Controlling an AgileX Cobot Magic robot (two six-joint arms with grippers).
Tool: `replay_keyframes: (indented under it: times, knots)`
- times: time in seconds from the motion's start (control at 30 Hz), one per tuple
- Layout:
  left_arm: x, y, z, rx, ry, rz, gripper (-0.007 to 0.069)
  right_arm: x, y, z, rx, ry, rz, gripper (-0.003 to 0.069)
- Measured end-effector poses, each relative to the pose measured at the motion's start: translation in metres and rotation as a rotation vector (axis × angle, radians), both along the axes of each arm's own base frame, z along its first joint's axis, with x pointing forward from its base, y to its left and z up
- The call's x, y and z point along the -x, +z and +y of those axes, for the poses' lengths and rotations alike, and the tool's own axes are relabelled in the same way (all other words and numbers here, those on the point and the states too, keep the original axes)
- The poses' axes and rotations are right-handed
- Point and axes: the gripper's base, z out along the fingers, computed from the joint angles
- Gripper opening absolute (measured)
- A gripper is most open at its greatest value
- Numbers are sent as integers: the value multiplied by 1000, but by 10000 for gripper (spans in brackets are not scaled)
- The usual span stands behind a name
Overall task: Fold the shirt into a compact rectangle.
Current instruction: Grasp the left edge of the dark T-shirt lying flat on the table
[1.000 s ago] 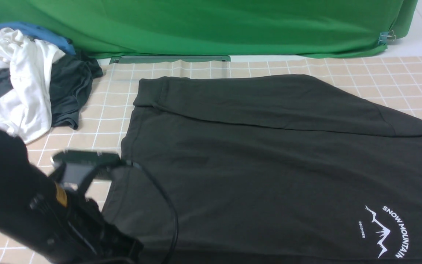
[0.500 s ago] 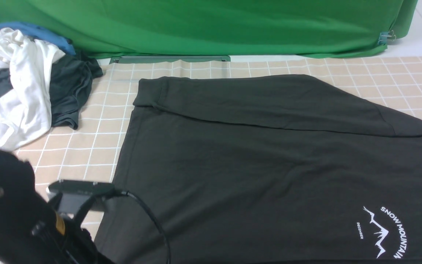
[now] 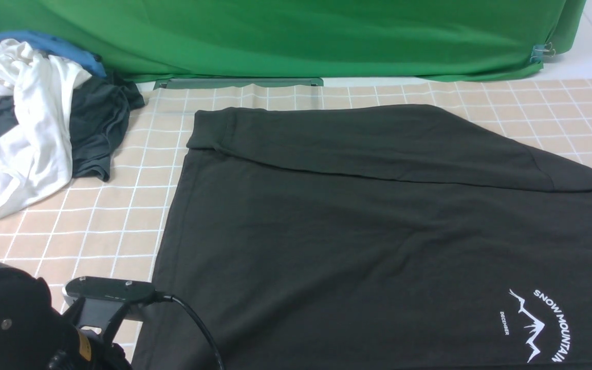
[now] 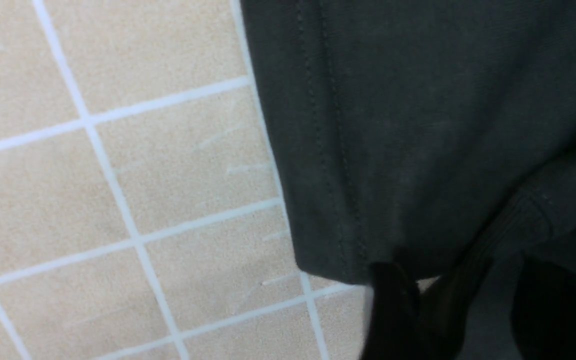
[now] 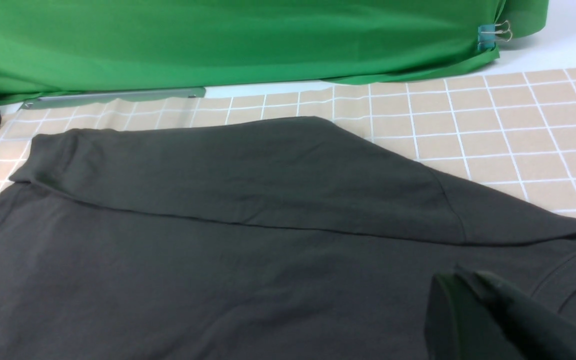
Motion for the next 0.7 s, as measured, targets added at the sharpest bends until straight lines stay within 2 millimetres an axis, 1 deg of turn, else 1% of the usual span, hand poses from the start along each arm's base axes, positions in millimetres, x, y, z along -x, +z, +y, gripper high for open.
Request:
replay_keyframes:
  times: [0.03,0.07,0.1,0.13,0.17,0.33,0.37,0.4,0.43,0.47,0.57,0.7]
  knots:
    - [0,0,0,1,-8,-1,375,0,0,0,0,0,0,53]
    - [0,0,0,1,-10,-3,380,0,0,0,0,0,0,53]
    - [0,0,0,3,-13,-6,417,0,0,0,0,0,1,53]
    - [0,0,0,3,-13,-6,417,0,0,0,0,0,1,53]
    - [-1,0,-1,7,-15,-9,437,0,0,0,0,1,3,54]
    - [0,-1,-3,25,-42,2,429,0,0,0,0,1,3,57]
    - [0,-3,-3,21,-47,23,412,0,0,0,0,1,3,56]
    - [0,-3,-3,21,-47,23,412,0,0,0,0,1,3,57]
    - [0,-6,-4,10,-57,54,372,0,0,0,0,1,3,57]
    - [0,-6,-4,10,-57,54,372,0,0,0,0,1,3,57]
    - [0,-11,-4,-11,-68,103,274,0,0,0,-1,1,4,55]
    - [0,-13,-4,-21,-77,110,92,0,0,0,-1,1,4,55]
